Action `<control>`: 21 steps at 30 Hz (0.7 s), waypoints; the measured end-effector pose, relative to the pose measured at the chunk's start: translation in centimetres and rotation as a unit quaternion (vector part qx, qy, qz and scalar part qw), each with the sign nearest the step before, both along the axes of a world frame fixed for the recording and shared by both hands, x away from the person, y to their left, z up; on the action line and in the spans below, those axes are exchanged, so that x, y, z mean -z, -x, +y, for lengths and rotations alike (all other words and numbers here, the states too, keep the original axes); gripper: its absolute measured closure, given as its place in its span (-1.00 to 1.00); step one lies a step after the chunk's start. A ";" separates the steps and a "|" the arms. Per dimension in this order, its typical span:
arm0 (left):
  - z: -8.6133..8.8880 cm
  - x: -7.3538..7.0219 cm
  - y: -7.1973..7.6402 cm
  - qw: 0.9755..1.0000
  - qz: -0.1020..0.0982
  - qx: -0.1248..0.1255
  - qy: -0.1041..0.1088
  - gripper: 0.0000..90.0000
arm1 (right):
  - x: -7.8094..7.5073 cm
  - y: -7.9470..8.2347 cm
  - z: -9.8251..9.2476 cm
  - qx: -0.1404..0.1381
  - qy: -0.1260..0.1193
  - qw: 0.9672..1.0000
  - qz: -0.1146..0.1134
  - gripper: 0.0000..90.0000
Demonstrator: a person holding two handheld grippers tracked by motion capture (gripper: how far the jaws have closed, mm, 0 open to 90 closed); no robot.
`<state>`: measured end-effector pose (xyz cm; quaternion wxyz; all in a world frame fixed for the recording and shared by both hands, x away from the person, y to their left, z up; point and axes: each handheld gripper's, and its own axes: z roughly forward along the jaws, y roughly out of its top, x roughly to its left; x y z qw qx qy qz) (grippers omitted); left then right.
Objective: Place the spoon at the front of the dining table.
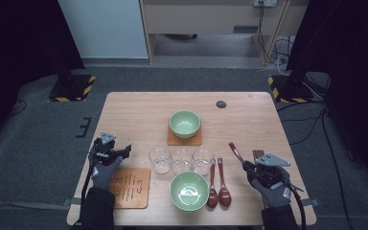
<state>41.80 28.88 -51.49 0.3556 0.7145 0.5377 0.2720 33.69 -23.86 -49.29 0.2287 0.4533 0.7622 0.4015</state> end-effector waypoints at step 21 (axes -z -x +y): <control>-2.3 -3.6 2.3 0.995 -0.087 0.033 0.043 -0.42 | -2.4 -0.3 0.0 0.001 -0.012 0.999 -0.036 0.82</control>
